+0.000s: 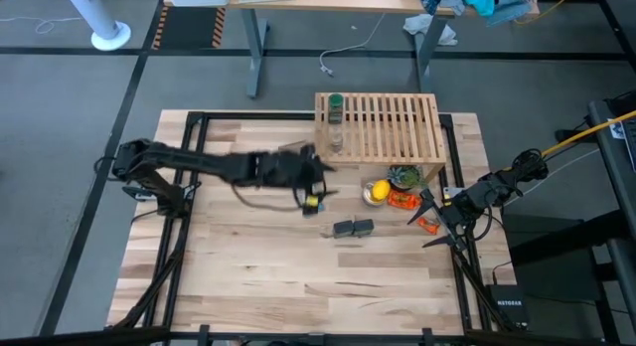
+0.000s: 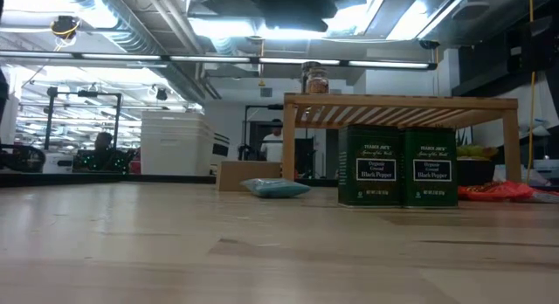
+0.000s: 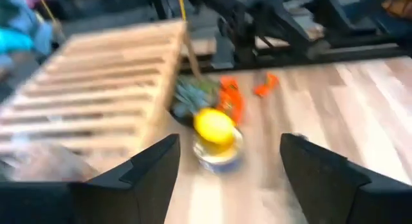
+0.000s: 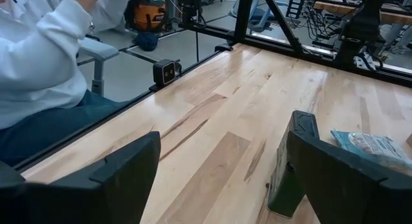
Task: Shelf spices
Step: Put the left black seasoning can on the shelf
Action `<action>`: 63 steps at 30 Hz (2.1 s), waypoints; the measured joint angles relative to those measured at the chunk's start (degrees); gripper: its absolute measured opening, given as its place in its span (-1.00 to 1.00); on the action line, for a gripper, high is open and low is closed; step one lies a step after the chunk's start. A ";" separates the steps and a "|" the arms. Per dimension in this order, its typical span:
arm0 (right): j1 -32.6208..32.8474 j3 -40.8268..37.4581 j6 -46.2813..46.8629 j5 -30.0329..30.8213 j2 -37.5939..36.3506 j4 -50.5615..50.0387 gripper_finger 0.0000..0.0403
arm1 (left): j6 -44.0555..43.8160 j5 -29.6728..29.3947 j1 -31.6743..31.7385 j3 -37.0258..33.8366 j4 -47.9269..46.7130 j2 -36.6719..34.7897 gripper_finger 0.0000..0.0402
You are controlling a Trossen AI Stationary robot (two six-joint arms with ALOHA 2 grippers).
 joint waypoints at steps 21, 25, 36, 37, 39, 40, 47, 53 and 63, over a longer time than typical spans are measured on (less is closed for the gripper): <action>-0.01 -0.02 0.01 0.00 0.00 -0.17 0.71 | -19.31 -26.35 -20.22 -3.50 7.24 18.52 0.30; -0.02 -0.02 0.01 0.02 0.02 -0.48 0.71 | -22.47 -28.43 -19.92 -3.50 8.57 20.95 0.39; -0.02 -0.02 -0.01 0.01 0.01 -0.50 0.71 | -24.19 -28.96 -18.46 -3.49 15.28 25.60 0.80; -0.02 -0.02 0.01 0.00 0.00 -0.50 0.71 | -24.11 -28.88 -18.24 -3.48 15.59 26.07 0.83; 0.00 -0.02 0.00 0.01 0.00 -0.50 0.71 | -23.95 -28.80 -17.78 -3.50 17.42 27.08 0.88; -0.02 -0.02 -0.01 0.02 0.02 -0.52 0.71 | -23.35 -28.80 -17.53 -3.50 17.99 27.37 0.90; 0.00 -0.02 0.01 0.00 0.00 -0.54 0.71 | -20.67 -28.59 -16.14 -3.45 25.32 29.84 0.93; 0.00 -0.02 0.01 0.01 0.02 -0.52 0.71 | -24.85 -28.60 -15.96 -3.45 25.98 30.12 0.92; 0.00 -0.02 0.01 0.00 0.00 -0.55 0.71 | -23.95 -28.79 -15.95 -3.45 27.13 30.12 0.47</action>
